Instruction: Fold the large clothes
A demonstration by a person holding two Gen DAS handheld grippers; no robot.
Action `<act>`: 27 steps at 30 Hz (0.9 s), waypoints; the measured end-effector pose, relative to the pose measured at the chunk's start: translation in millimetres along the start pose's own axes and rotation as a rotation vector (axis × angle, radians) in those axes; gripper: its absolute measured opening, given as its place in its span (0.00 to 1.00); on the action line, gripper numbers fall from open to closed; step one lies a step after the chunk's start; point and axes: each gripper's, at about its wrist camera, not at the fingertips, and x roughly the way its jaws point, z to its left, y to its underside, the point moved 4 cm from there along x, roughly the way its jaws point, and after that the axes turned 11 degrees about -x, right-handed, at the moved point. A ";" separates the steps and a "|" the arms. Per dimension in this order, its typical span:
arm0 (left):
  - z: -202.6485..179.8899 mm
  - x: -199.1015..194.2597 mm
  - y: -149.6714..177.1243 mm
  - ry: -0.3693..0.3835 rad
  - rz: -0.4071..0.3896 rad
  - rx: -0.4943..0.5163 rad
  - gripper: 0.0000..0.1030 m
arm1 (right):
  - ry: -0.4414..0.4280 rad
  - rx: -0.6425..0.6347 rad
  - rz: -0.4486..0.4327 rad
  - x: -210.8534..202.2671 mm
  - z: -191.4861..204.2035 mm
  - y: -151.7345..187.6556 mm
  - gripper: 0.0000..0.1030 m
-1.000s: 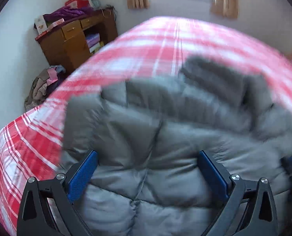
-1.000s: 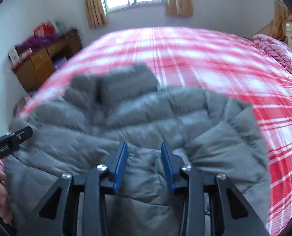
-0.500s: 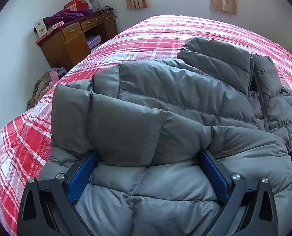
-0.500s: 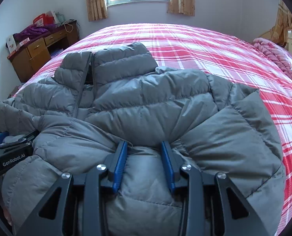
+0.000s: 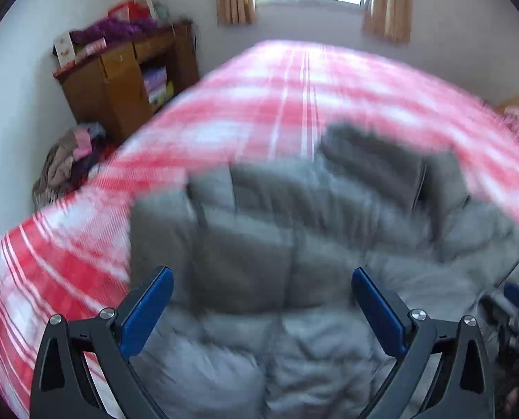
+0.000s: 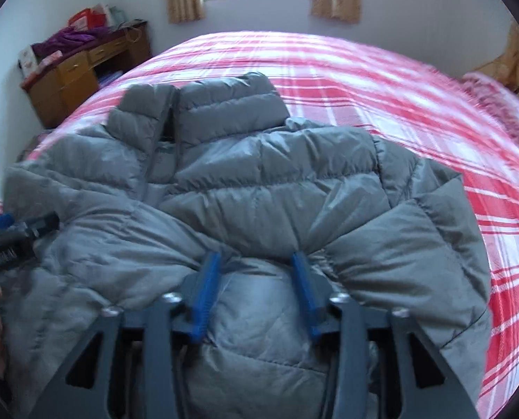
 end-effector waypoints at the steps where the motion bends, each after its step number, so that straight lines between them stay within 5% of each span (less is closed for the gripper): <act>1: -1.3 -0.2 -14.4 0.019 -0.003 -0.009 0.99 | -0.021 0.009 -0.013 -5.1 -3.9 -4.8 0.82; 2: -4.7 5.2 -30.2 0.033 0.007 -0.022 0.99 | -0.016 0.018 -0.025 -8.9 -8.3 -10.6 0.92; 11: -50.6 88.8 -106.9 0.095 0.138 -0.137 0.99 | -0.005 0.165 -0.017 24.8 -63.8 -105.1 0.92; 17: -83.7 136.7 -116.3 0.032 0.189 -0.070 0.99 | -0.042 0.247 0.030 63.9 -77.8 -151.1 0.97; 22: -85.4 146.6 -98.6 0.067 0.221 -0.033 0.99 | -0.022 0.175 0.120 98.5 -69.3 -157.1 0.97; 23: -83.3 145.5 -94.6 0.082 0.229 -0.031 0.96 | -0.023 0.157 0.149 104.8 -67.8 -153.5 0.94; 25: -80.2 137.2 -90.1 0.144 0.242 -0.018 0.56 | -0.062 0.149 0.150 106.3 -69.0 -148.9 0.72; 27: -75.8 124.2 -86.8 0.203 0.250 -0.009 0.35 | -0.120 0.144 0.162 100.8 -69.1 -140.3 0.38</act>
